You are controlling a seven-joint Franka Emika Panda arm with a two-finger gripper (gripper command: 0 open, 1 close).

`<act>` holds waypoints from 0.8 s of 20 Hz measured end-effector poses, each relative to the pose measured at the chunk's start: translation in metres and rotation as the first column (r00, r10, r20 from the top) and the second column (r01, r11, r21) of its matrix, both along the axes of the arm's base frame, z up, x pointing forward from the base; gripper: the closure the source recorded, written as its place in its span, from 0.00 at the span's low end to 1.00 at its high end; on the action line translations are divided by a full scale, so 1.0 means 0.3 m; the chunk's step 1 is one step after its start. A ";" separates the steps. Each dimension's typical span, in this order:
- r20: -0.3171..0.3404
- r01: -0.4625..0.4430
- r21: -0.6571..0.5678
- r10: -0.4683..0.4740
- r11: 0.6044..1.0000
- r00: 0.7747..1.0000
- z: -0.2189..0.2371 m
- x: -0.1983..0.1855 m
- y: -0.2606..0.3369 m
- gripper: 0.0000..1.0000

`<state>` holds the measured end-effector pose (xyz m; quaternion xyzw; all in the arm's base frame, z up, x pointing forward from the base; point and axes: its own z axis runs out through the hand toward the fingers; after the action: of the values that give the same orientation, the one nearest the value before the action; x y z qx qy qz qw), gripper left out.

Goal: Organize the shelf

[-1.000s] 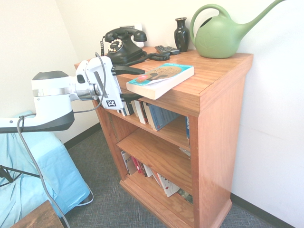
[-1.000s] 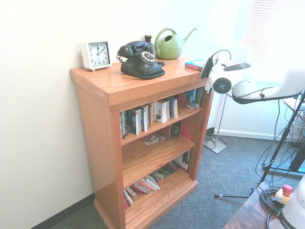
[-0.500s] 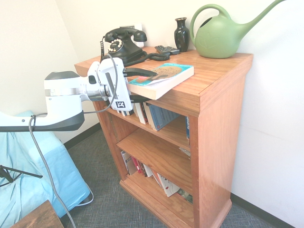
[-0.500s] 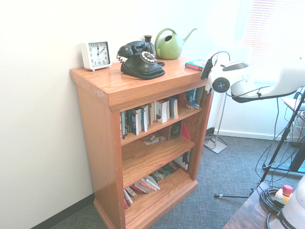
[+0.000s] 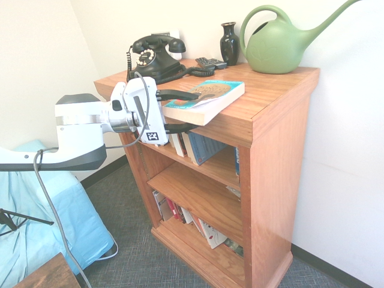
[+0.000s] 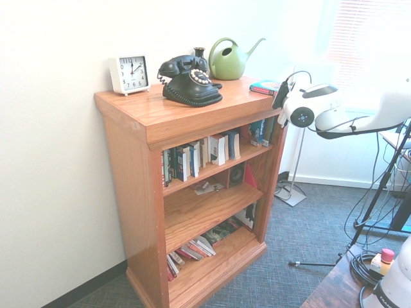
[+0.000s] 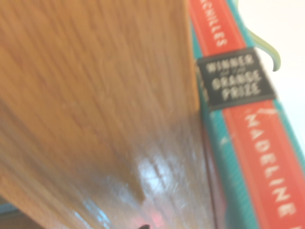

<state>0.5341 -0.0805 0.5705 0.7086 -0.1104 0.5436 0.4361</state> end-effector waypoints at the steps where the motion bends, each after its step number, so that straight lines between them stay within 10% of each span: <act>1: 0.001 -0.006 -0.001 0.006 1.000 1.000 0.002 0.001 0.012 1.00; 16: 0.012 0.037 -0.005 -0.037 0.999 0.999 0.016 0.033 -0.060 1.00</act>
<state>0.5440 -0.0985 0.5753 0.7020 -0.1247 0.5401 0.4472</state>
